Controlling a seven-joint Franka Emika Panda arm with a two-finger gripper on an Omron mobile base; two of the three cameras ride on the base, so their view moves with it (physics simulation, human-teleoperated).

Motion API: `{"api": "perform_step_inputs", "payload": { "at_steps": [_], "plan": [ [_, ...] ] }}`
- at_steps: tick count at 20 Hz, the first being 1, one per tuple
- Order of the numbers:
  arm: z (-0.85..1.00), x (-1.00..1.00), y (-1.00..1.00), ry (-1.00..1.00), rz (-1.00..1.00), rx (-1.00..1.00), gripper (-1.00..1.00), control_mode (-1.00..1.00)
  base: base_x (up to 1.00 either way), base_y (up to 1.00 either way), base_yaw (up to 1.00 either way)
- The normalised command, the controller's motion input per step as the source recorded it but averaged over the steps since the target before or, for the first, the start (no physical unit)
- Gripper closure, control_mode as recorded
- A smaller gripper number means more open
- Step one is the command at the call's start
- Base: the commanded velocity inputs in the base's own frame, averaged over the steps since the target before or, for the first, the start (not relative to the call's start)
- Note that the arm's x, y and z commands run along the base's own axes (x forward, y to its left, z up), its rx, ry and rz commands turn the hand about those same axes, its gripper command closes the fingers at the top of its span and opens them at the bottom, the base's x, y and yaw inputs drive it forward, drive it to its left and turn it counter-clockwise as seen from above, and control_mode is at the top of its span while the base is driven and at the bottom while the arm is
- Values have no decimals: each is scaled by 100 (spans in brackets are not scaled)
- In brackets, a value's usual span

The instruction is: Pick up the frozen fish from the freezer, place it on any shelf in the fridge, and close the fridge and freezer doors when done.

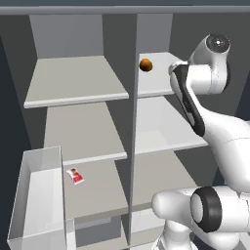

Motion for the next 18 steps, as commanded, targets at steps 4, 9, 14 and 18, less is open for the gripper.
{"api": "perform_step_inputs", "payload": {
  "at_steps": [4,9,14,18],
  "plan": [
    [29,-100,17,0,0,0,-100,-100,0,0,0],
    [26,-100,30,0,0,0,-100,-100,0,0,0],
    [9,-100,38,2,3,4,-100,-100,0,0,0],
    [-6,-98,35,15,12,12,-100,-100,0,0,0]
  ]
}}
